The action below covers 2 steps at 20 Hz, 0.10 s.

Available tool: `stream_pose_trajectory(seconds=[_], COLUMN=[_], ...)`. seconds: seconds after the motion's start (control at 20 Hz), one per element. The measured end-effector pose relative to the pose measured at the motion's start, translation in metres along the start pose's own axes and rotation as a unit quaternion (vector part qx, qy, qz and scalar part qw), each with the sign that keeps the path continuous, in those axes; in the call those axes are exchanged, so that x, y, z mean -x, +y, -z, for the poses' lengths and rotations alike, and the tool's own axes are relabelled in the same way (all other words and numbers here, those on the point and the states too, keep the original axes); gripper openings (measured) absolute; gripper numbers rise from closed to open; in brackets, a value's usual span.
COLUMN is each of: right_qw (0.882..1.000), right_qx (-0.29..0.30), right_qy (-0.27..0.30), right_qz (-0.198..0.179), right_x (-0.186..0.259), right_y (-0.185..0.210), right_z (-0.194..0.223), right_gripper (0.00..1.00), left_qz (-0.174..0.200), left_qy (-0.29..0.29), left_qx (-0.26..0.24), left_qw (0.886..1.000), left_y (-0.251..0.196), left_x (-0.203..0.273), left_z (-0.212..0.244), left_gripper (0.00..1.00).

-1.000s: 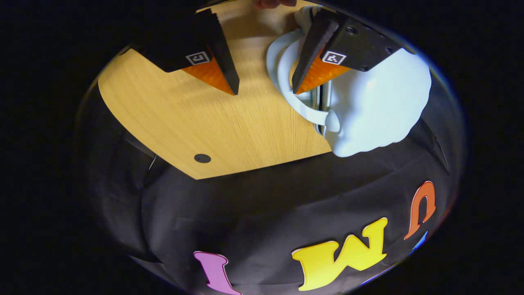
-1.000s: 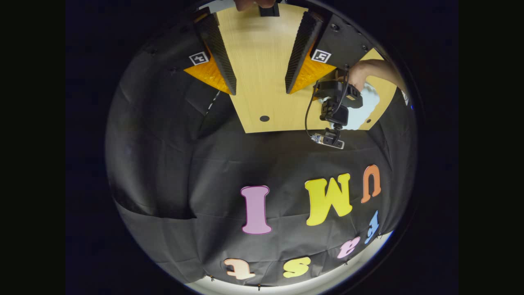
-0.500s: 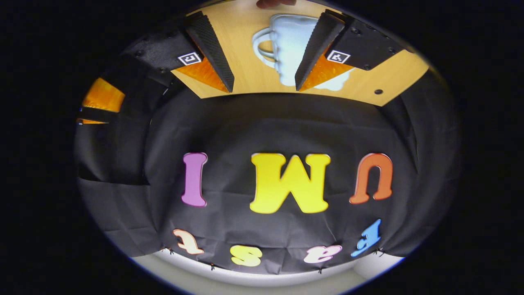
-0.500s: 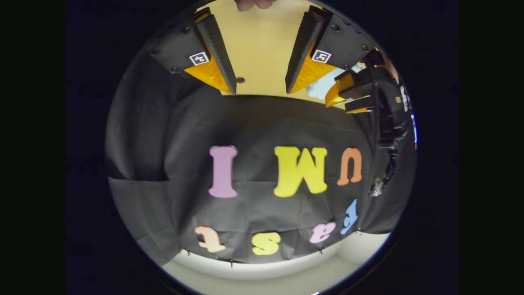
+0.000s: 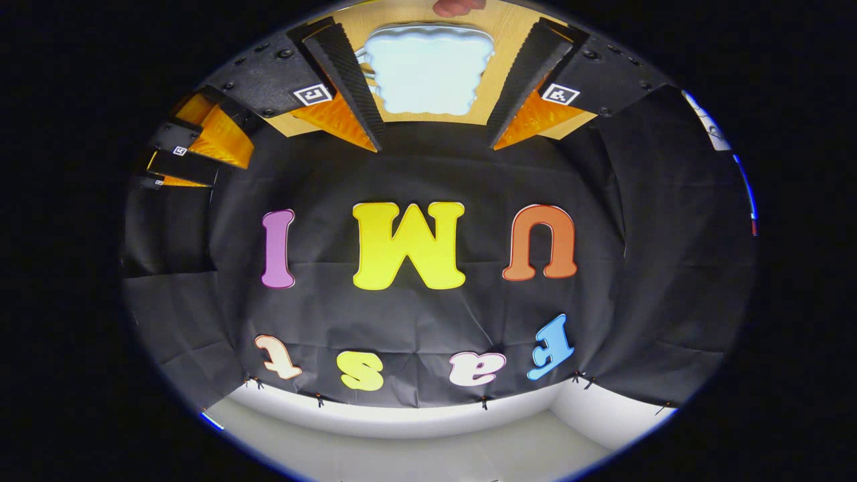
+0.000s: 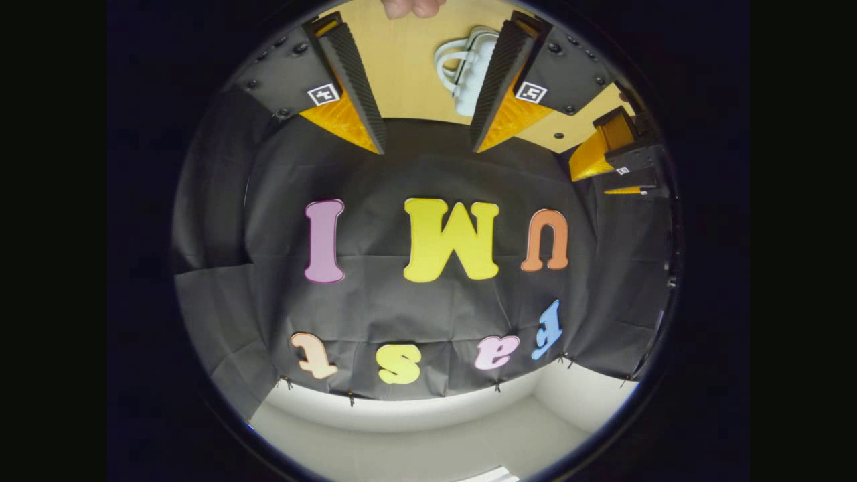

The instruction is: First open the suitcase, pack the skin care products into it, and then close the suitcase.

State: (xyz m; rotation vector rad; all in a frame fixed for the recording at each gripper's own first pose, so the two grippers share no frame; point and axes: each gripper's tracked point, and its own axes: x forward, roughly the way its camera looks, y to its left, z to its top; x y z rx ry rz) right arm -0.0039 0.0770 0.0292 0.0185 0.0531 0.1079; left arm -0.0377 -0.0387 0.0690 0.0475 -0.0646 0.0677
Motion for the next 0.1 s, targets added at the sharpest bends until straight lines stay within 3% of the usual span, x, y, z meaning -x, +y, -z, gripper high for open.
stream_pose_trajectory(seconds=[0.1], right_qw=[1.000], right_qx=[-0.001], right_qy=[0.001], right_qz=[0.001], right_x=[0.0015], right_y=[0.0029], right_z=[-0.0016], right_gripper=[0.76], left_qz=[0.003], left_qy=[-0.002], left_qx=[0.005], left_qw=[1.000], left_y=[0.0005], left_x=[0.0029], left_z=[-0.0014], left_gripper=[0.97])
